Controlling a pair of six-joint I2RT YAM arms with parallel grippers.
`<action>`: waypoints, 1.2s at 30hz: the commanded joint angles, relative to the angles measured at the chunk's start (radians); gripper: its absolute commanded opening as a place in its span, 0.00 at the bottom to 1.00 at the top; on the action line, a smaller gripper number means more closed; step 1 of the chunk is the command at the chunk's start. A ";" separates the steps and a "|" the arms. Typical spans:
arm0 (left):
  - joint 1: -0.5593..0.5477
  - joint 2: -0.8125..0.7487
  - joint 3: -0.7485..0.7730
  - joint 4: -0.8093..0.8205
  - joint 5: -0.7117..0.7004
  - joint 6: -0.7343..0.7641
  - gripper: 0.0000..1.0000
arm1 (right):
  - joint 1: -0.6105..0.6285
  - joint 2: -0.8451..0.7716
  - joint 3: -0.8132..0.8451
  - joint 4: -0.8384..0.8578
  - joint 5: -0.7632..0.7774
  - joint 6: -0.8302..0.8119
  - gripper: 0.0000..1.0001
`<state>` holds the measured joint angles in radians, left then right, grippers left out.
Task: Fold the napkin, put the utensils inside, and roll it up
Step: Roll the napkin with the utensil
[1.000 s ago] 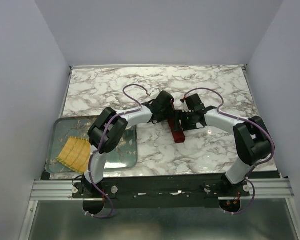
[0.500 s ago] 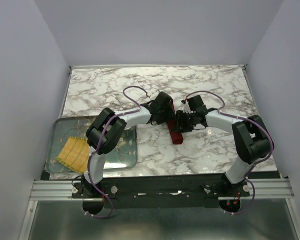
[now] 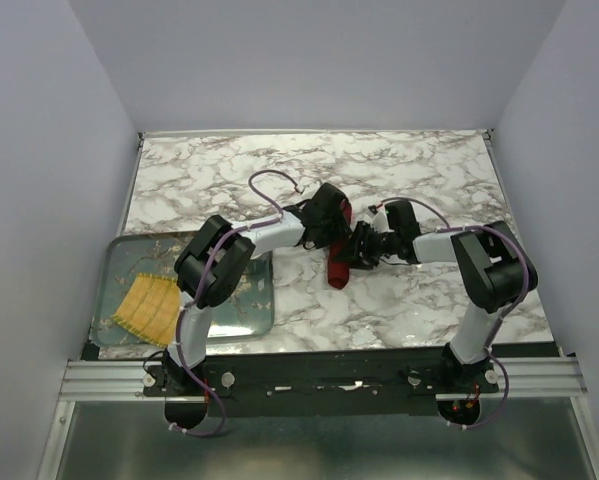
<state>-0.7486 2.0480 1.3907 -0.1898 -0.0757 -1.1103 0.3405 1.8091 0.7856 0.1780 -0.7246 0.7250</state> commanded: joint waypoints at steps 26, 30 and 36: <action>-0.173 0.170 0.337 -0.364 -0.521 0.567 0.30 | -0.254 -0.494 -0.008 -0.543 0.388 -0.278 0.76; -0.182 0.193 0.366 -0.367 -0.622 0.737 0.27 | -0.311 -0.518 0.018 -0.578 0.392 -0.309 0.76; -0.192 0.233 0.343 -0.288 -0.755 0.985 0.25 | -0.336 -0.527 0.041 -0.604 0.404 -0.348 0.77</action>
<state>-0.9318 2.2429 1.7435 -0.5213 -0.6460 -0.3794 0.0166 1.2991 0.7879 -0.3622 -0.3664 0.4286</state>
